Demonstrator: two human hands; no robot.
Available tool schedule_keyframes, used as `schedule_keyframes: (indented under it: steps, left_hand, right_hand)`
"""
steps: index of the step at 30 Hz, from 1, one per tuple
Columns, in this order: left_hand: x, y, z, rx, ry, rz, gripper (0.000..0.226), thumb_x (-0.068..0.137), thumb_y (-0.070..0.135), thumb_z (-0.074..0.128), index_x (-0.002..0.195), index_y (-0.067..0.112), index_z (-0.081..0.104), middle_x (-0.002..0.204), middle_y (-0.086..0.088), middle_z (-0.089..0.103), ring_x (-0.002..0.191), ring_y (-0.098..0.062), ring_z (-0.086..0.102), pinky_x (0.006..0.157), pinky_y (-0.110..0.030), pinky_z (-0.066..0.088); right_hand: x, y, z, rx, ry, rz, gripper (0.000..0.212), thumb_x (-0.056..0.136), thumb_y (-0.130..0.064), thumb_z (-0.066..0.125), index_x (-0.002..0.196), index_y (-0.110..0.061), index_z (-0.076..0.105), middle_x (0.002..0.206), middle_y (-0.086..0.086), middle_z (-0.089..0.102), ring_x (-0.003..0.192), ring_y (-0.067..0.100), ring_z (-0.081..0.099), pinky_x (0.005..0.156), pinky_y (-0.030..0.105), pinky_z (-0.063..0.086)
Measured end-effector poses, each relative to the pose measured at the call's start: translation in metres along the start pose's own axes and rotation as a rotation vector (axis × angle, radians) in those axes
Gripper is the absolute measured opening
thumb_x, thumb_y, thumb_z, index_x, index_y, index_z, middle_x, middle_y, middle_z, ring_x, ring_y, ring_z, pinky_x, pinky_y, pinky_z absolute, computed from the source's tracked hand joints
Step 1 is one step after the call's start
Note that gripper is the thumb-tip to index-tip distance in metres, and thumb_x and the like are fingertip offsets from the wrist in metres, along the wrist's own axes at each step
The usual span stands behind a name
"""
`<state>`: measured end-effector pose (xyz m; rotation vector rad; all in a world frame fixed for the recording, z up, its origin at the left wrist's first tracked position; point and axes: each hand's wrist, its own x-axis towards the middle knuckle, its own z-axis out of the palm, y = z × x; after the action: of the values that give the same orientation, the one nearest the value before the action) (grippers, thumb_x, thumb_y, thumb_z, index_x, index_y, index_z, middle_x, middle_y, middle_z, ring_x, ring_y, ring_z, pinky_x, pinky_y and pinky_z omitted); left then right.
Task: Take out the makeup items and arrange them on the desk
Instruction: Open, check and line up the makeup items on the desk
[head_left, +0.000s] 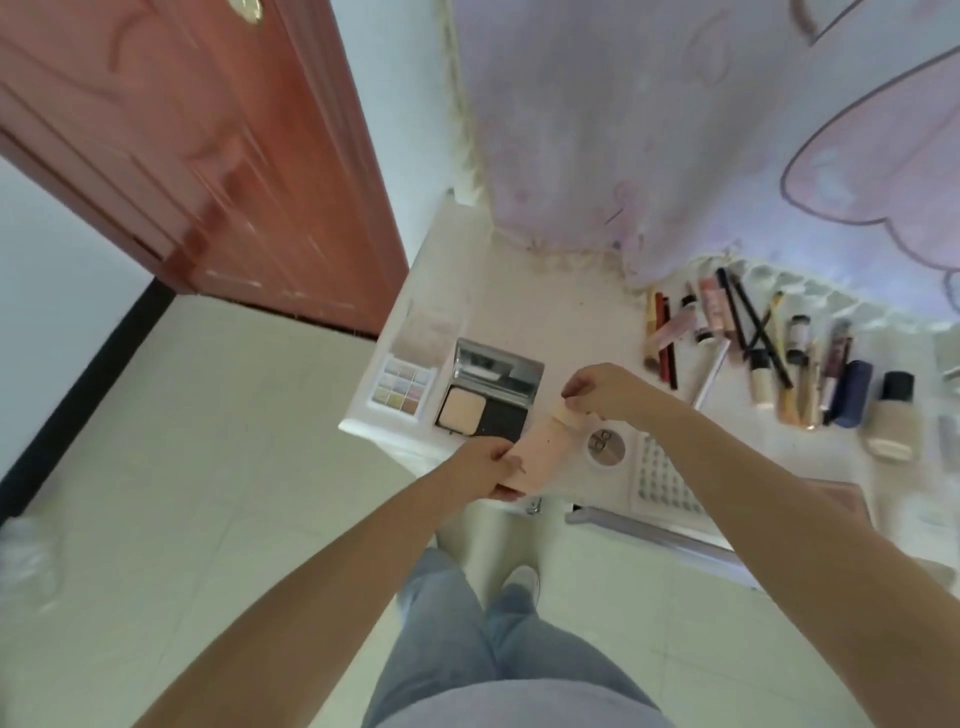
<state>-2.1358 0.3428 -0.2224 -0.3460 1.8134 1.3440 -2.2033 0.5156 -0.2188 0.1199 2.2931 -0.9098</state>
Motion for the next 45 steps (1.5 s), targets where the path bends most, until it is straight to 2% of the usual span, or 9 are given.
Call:
schedule_keyframes:
  steps: [5,8,12,20,25,30,34,39,45]
  left_hand:
    - [0.01,-0.011,0.013,-0.07,0.045,-0.041,0.014,0.094,0.003,0.045,0.106,0.0,0.052,0.106,-0.013,0.049,0.092,-0.027,0.057,0.066,-0.015,0.055]
    - [0.016,-0.01,0.017,-0.069,0.111,-0.093,0.006,0.092,0.007,0.052,0.086,0.003,0.05,0.1,-0.013,0.051,0.066,-0.019,0.061,0.044,-0.011,0.051]
    - [0.02,-0.012,0.018,-0.059,0.154,-0.122,0.013,0.091,0.014,0.056,0.095,0.002,0.059,0.075,-0.011,0.059,0.03,-0.003,0.055,0.039,-0.011,0.049]
    - [0.022,-0.01,0.027,0.043,0.217,-0.228,0.038,0.09,0.031,0.056,0.107,-0.003,0.052,0.059,-0.006,0.056,0.024,-0.003,0.05,0.036,-0.014,0.047]
    - [0.017,-0.007,0.024,0.43,0.224,-0.175,0.036,0.093,0.039,0.047,0.095,0.005,0.054,0.064,-0.003,0.056,0.047,-0.014,0.055,0.058,-0.022,0.051]
    - [0.002,-0.001,0.018,0.948,0.244,-0.006,0.04,0.096,0.036,0.039,0.112,0.003,0.055,0.106,-0.012,0.061,0.103,-0.026,0.059,0.087,-0.032,0.047]
    - [-0.007,0.02,0.014,0.974,0.265,0.113,0.025,0.094,0.029,0.043,0.099,0.008,0.056,0.082,-0.003,0.051,0.085,-0.021,0.052,0.075,-0.029,0.043]
    - [-0.023,0.071,-0.003,0.779,0.357,0.357,0.031,0.091,0.025,0.053,0.119,0.012,0.055,0.114,-0.003,0.063,0.102,-0.018,0.058,0.089,-0.025,0.044]
    - [-0.075,0.157,-0.027,0.484,0.323,0.846,0.049,0.081,0.016,0.068,0.127,0.017,0.052,0.122,0.003,0.056,0.095,-0.002,0.052,0.078,-0.008,0.045]
  right_hand:
    - [0.011,0.005,0.005,-0.056,0.017,-0.041,0.023,0.087,-0.007,0.055,0.108,-0.001,0.062,0.116,0.016,0.061,0.091,0.017,0.049,0.065,0.02,0.037]
    - [0.016,0.009,0.004,-0.165,0.027,-0.07,0.023,0.089,-0.009,0.052,0.107,-0.002,0.063,0.114,0.015,0.063,0.092,0.022,0.052,0.071,0.022,0.034]
    - [0.017,0.015,0.004,-0.156,0.113,-0.1,0.023,0.09,-0.009,0.049,0.106,-0.002,0.064,0.114,0.013,0.063,0.107,0.026,0.054,0.08,0.021,0.032]
    - [0.014,0.025,0.015,-0.131,0.276,-0.099,0.03,0.091,-0.015,0.048,0.118,-0.004,0.055,0.115,0.012,0.06,0.108,0.025,0.053,0.083,0.023,0.033]
    - [-0.018,0.035,0.008,-0.33,0.263,-0.164,0.044,0.089,-0.025,0.052,0.13,-0.01,0.044,0.123,0.01,0.053,0.114,0.023,0.047,0.091,0.027,0.036]
    - [-0.044,0.052,0.029,-0.65,0.103,-0.122,0.056,0.085,-0.033,0.056,0.134,-0.015,0.037,0.13,0.007,0.042,0.119,0.024,0.041,0.095,0.032,0.039]
    - [-0.05,0.043,0.021,-0.416,0.146,-0.059,0.054,0.081,-0.025,0.061,0.131,-0.013,0.042,0.124,0.008,0.049,0.115,0.025,0.047,0.091,0.028,0.039]
    - [-0.075,0.009,-0.038,0.404,0.215,-0.097,0.05,0.078,-0.002,0.067,0.125,-0.002,0.049,0.096,0.002,0.059,0.08,0.017,0.061,0.069,0.023,0.052]
    - [-0.126,-0.061,-0.124,0.63,0.191,-0.414,0.032,0.081,0.004,0.059,0.111,-0.006,0.059,0.094,0.005,0.068,0.075,0.011,0.069,0.068,0.02,0.057]
